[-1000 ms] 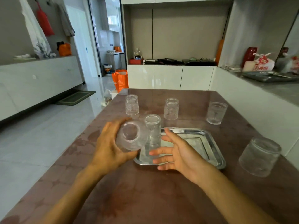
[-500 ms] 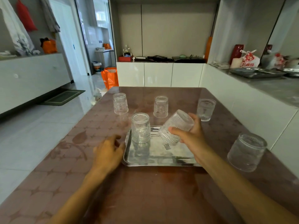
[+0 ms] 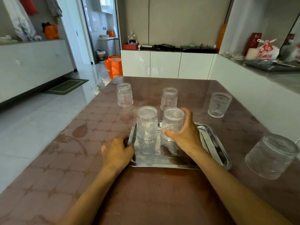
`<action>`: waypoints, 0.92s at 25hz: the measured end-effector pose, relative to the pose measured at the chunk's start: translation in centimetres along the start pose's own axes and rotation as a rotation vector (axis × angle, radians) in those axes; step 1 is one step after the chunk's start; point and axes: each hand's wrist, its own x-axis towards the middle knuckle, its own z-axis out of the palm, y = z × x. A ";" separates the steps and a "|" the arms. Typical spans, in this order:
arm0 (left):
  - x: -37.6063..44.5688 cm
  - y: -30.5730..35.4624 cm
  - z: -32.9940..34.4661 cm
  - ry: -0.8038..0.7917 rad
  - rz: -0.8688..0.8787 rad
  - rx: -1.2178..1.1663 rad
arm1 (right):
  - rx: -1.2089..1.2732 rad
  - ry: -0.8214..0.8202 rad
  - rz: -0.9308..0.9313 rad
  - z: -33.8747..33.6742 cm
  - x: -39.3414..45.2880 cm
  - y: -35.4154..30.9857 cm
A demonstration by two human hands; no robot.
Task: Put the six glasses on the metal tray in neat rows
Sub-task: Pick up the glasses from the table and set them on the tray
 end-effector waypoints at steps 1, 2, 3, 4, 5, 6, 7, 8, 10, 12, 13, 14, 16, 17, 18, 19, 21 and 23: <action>0.1 -0.1 0.0 0.011 0.004 -0.014 | -0.006 -0.001 -0.004 0.1 -0.1 0.1; 0.1 -0.2 0.0 0.016 0.006 -0.020 | -0.011 -0.002 0.000 0.2 -0.1 0.1; 0.2 -0.2 0.0 0.016 0.007 -0.019 | -0.017 -0.003 0.005 0.3 0.0 0.1; 0.1 -0.2 0.1 0.012 0.004 -0.016 | -0.024 -0.004 0.008 0.4 0.1 0.0; 0.1 -0.2 0.0 0.006 -0.004 -0.017 | -0.032 -0.005 0.007 0.5 0.1 -0.1; 0.1 -0.3 0.0 0.001 -0.011 -0.024 | -0.038 -0.004 0.005 0.6 0.2 -0.3; 0.1 -0.2 -0.1 -0.006 -0.017 -0.033 | -0.046 -0.002 0.002 0.7 0.2 -0.4; 0.1 -0.2 -0.1 -0.014 -0.020 -0.045 | -0.057 -0.001 0.002 0.8 0.2 -0.5; -0.1 0.1 -0.2 -0.027 -0.025 -0.065 | -0.064 -0.024 0.021 0.5 0.0 -0.7; -0.4 0.3 -0.6 -0.053 -0.023 -0.071 | -0.024 -0.071 0.091 -0.6 -0.6 -1.2; -0.5 0.5 -0.7 -0.072 -0.025 -0.073 | 0.012 -0.074 0.127 -1.4 -1.2 -1.4; -0.5 0.5 -0.9 -0.092 -0.028 -0.072 | 0.053 -0.044 0.132 -2.3 -2.0 -1.6; -0.7 0.6 -1.2 -0.131 -0.029 -0.037 | 0.130 0.172 0.016 -5.0 -4.5 -1.6; -0.7 0.6 -1.3 -0.144 -0.028 -0.012 | 0.136 0.329 -0.069 -6.7 -5.7 -1.4; -0.8 0.7 -1.4 -0.156 -0.021 -0.005 | 0.093 0.489 -0.144 -8.9 -7.1 -0.9; -0.9 0.9 -1.6 -0.168 -0.018 -0.016 | 0.005 0.627 -0.194 -11.1 -8.2 -0.2; -1.2 1.4 -1.8 -0.191 -0.025 -0.029 | -0.212 0.726 -0.146 -15.0 -9.9 1.8; -1.4 1.7 -2.0 -0.196 -0.031 -0.002 | -0.319 0.590 0.122 -16.8 -10.6 3.5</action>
